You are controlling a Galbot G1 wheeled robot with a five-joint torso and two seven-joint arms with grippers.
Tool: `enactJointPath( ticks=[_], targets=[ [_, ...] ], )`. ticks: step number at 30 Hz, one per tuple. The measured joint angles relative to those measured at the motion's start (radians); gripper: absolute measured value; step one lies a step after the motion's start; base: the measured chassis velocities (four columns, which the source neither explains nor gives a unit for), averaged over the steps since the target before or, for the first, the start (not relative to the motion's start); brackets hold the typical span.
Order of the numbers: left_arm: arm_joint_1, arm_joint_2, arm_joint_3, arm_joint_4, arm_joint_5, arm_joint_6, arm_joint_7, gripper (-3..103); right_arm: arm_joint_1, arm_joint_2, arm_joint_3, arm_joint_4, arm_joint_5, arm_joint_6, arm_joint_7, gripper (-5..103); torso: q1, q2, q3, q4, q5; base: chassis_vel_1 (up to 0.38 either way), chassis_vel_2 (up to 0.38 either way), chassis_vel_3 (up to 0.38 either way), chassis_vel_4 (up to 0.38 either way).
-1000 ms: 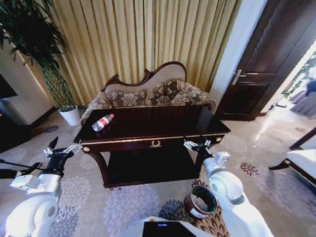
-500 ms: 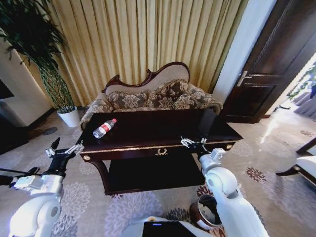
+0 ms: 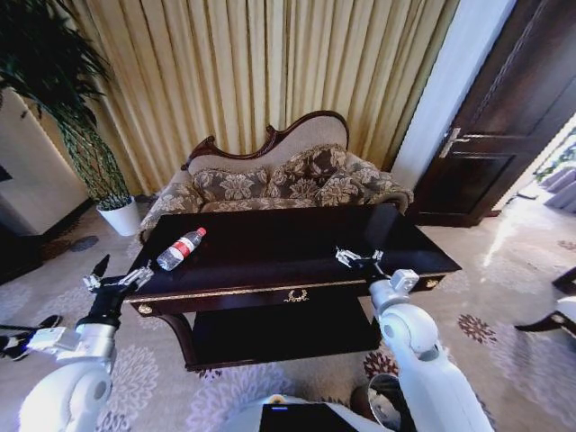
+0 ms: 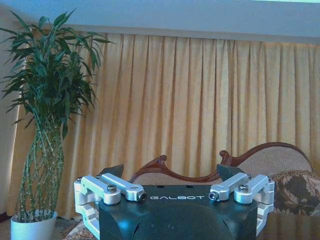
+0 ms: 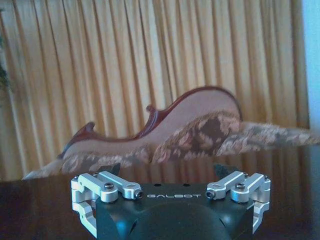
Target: Move to the front of the table and place the trash on the table into the trash bin.
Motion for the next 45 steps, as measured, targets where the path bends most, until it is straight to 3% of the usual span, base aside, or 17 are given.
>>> enactJointPath(
  ticks=[7, 12, 15, 16, 18, 19, 22, 23, 24, 26, 29, 30, 32, 42, 43, 45],
  targets=[
    [0.006, -0.001, 0.006, -0.001, 0.002, 0.008, -0.001, 100, 0.002, 0.015, -0.044, 0.006, -0.016, -0.023, 0.0, 100, 0.0, 0.0, 0.0, 0.0, 0.0001, 0.0, 0.0, 0.0, 0.0],
    [-0.006, 0.051, -0.017, 0.0, -0.043, 0.063, -0.032, 100, 0.022, 0.015, -0.051, -0.001, -0.008, -0.023, 0.0, 100, 0.0, 0.0, 0.0, 0.0002, 0.0001, 0.0, 0.0, 0.0, 0.0],
    [-0.029, 0.151, -0.062, 0.041, -0.121, 0.092, -0.036, 100, 0.025, 0.015, -0.024, -0.008, -0.002, -0.017, 0.0, 100, 0.0, 0.0, 0.0, 0.0, 0.0, 0.0, 0.0, 0.0, 0.0],
    [-0.029, 0.151, -0.062, 0.041, -0.121, 0.092, -0.036, 100, 0.025, 0.015, -0.024, -0.008, -0.002, -0.017, 0.0, 100, 0.0, 0.0, 0.0, 0.0, 0.0, 0.0, 0.0, 0.0, 0.0],
    [-0.066, 0.234, -0.086, 0.079, -0.196, 0.124, -0.032, 100, 0.023, 0.01, 0.007, -0.013, 0.009, -0.013, 0.0, 100, 0.0, 0.0, 0.0, -0.0002, 0.0002, 0.0, 0.0, 0.0, 0.0],
    [-0.066, 0.234, -0.086, 0.079, -0.196, 0.124, -0.032, 100, 0.023, 0.01, 0.007, -0.013, 0.009, -0.013, 0.0, 100, 0.0, 0.0, 0.0, -0.0002, 0.0002, 0.0, 0.0, 0.0, 0.0],
    [-0.148, 0.291, -0.074, 0.109, -0.34, 0.231, -0.052, 100, 0.024, 0.002, 0.046, -0.018, 0.029, -0.008, 0.0, 100, 0.0, 0.0, 0.0, -0.0002, -0.0001, 0.0, 0.0, 0.0, 0.0],
    [-0.148, 0.291, -0.074, 0.109, -0.34, 0.231, -0.052, 100, 0.024, 0.002, 0.046, -0.018, 0.029, -0.008, 0.0, 100, 0.0, 0.0, 0.0, -0.0002, -0.0001, 0.0, 0.0, 0.0, 0.0],
    [-0.183, 0.301, -0.067, 0.117, -0.39, 0.299, -0.071, 100, 0.024, 0.0, 0.057, -0.021, 0.034, -0.003, 0.0, 100, 0.0, 0.0, 0.0, 0.0, 0.0, 0.0, 0.0, 0.0, 0.0],
    [-0.201, 0.306, -0.063, 0.123, -0.404, 0.326, -0.079, 100, 0.023, 0.0, 0.061, -0.023, 0.035, 0.001, 0.0, 100, 0.0, 0.0, 0.0, -0.0001, 0.0, 0.0, 0.0, 0.0, 0.0],
    [-0.275, 0.357, -0.041, 0.186, -0.469, 0.428, -0.089, 100, 0.006, 0.005, 0.079, -0.025, 0.037, 0.017, 0.0, 100, 0.0, 0.0, 0.0, -0.0004, 0.0001, 0.0, 0.0, 0.0, 0.0],
    [-0.275, 0.357, -0.041, 0.186, -0.469, 0.428, -0.089, 100, 0.006, 0.005, 0.079, -0.025, 0.037, 0.017, 0.0, 100, 0.0, 0.0, 0.0, -0.0004, 0.0001, 0.0, 0.0, 0.0, 0.0],
    [-0.304, 0.384, -0.034, 0.211, -0.505, 0.481, -0.093, 100, 0.001, 0.014, 0.08, -0.031, 0.036, 0.021, 0.0, 100, 0.0, 0.0, 0.0, 0.0001, 0.0001, 0.0, 0.0, 0.0, 0.0],
    [-0.338, 0.458, 0.026, 0.246, -0.48, 0.577, -0.15, 100, -0.001, 0.039, 0.057, -0.063, 0.007, 0.036, 0.0, 100, 0.0, 0.0, 0.0, 0.0002, 0.0001, 0.0, 0.0, 0.0, 0.0],
    [-0.347, 0.483, 0.048, 0.254, -0.484, 0.619, -0.189, 100, -0.004, 0.052, 0.054, -0.07, -0.01, 0.046, 0.0, 100, 0.0, 0.0, 0.0, 0.0, 0.0001, 0.0, 0.0, 0.0, 0.0],
    [-0.357, 0.503, 0.064, 0.26, -0.498, 0.648, -0.22, 100, -0.009, 0.059, 0.054, -0.074, -0.018, 0.053, 0.0, 100, 0.0, 0.0, 0.0, -0.0001, 0.0, 0.0, 0.0, 0.0, 0.0]
  ],
)
